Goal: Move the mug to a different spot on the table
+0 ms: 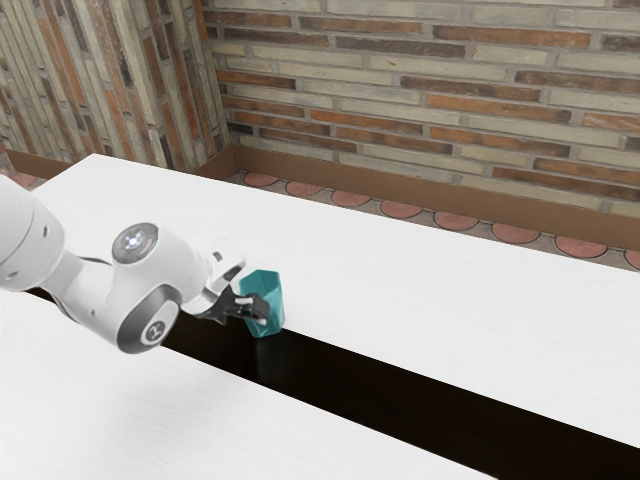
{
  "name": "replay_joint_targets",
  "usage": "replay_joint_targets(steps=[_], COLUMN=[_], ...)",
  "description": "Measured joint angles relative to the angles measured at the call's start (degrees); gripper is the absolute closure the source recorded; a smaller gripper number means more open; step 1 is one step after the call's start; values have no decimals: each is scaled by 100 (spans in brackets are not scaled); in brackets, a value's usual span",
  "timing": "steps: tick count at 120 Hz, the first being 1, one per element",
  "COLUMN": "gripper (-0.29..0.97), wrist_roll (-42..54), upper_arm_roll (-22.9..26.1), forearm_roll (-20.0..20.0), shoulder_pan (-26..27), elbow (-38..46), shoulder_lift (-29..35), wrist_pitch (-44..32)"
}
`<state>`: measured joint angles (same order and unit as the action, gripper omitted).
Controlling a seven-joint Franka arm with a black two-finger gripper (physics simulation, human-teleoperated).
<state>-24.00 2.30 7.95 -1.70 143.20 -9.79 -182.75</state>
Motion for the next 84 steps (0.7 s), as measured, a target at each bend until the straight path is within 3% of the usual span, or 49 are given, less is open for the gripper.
replay_joint_targets(steps=[12,30,48,59,84], gripper=[6,3,1,1,0], wrist_roll=[-16,-34,219,494,1728], upper_arm_roll=[179,415,438,435,386], forearm_roll=[16,23,-431,-676,-804], shoulder_pan=[27,219,71,-72,-330], elbow=[140,-113,-1555,-1984,-3353], shoulder_lift=[501,1352,1119,1034,933], wrist_pitch=[365,1608,3173,3932,5649])
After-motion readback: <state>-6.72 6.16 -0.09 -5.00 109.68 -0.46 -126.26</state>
